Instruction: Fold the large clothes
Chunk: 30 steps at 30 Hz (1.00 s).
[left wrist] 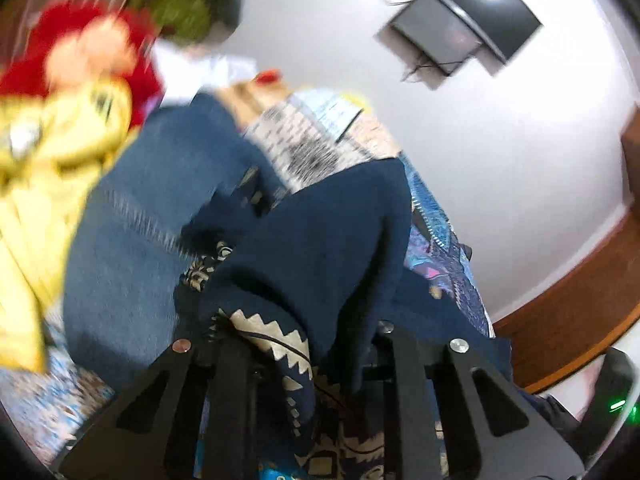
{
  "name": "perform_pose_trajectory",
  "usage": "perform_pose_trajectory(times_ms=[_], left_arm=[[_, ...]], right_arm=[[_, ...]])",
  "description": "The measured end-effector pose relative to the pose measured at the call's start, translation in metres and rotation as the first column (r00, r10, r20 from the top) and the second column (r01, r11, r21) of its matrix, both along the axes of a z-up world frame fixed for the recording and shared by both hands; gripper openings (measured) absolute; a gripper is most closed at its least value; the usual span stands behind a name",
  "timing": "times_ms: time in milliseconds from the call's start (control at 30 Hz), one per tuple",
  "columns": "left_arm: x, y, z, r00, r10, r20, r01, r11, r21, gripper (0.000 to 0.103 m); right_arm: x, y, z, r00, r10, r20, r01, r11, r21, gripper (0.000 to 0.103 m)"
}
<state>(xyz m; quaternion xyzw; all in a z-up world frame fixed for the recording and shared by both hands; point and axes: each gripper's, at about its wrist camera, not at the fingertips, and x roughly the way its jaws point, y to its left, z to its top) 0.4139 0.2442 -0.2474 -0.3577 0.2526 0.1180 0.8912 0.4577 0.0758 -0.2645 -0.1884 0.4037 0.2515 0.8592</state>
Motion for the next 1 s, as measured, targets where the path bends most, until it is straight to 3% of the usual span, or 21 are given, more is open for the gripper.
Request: perform_pose_trajectory(times_ms=[67,167,267,400,500,567,633,700,800,833,933,967,1000], left_arm=[[-0.003,-0.010,0.014,0.999,-0.042,0.015,0.040,0.997,0.066,0.019],[-0.001,-0.026,0.028,0.996,-0.089,0.000,0.089,0.986,0.139,0.017],[0.015,-0.048,0.047,0.991,-0.128,-0.027,0.130,0.973,0.189,0.017],[0.029,-0.082,0.078,0.984,-0.178,-0.028,0.180,0.953,0.245,0.017],[0.046,-0.131,0.105,0.967,-0.252,-0.022,0.245,0.912,0.328,0.017],[0.057,-0.171,0.113,0.945,-0.326,-0.035,0.312,0.865,0.393,0.017],[0.063,-0.210,0.111,0.910,-0.409,-0.070,0.397,0.808,0.436,0.017],[0.066,-0.243,0.100,0.860,-0.492,-0.136,0.495,0.737,0.461,0.017],[0.061,-0.288,0.069,0.748,-0.602,-0.280,0.651,0.583,0.486,0.017],[0.059,-0.296,0.057,0.710,-0.627,-0.320,0.694,0.546,0.470,0.017],[0.052,-0.298,0.025,0.590,-0.707,-0.389,0.806,0.488,0.336,0.017],[0.052,-0.295,0.018,0.564,-0.717,-0.409,0.825,0.474,0.307,0.017],[0.051,-0.292,0.009,0.558,-0.702,-0.443,0.830,0.470,0.301,0.017]], right_arm=[[-0.002,0.008,-0.018,1.000,-0.001,-0.026,0.001,1.000,-0.005,0.103],[0.004,0.001,-0.036,0.988,-0.031,-0.150,0.047,0.994,0.104,0.103],[0.009,-0.008,-0.028,0.975,0.032,-0.220,-0.006,0.993,0.119,0.103],[0.001,-0.053,-0.004,0.966,0.014,-0.258,0.043,0.975,0.216,0.103],[-0.012,-0.096,0.011,0.975,-0.053,-0.215,0.103,0.968,0.228,0.103],[-0.018,-0.125,0.016,0.975,-0.118,-0.187,0.159,0.962,0.223,0.103],[-0.025,-0.158,0.021,0.969,-0.180,-0.168,0.215,0.953,0.215,0.103],[-0.030,-0.194,0.023,0.956,-0.247,-0.157,0.277,0.939,0.206,0.103],[-0.036,-0.249,0.022,0.925,-0.341,-0.166,0.371,0.907,0.200,0.103],[-0.037,-0.262,0.020,0.915,-0.360,-0.181,0.393,0.898,0.200,0.103],[-0.042,-0.298,0.012,0.878,-0.415,-0.238,0.463,0.862,0.207,0.103],[-0.044,-0.306,0.010,0.869,-0.426,-0.251,0.479,0.852,0.211,0.103],[-0.046,-0.313,0.008,0.862,-0.433,-0.263,0.490,0.844,0.216,0.103]])
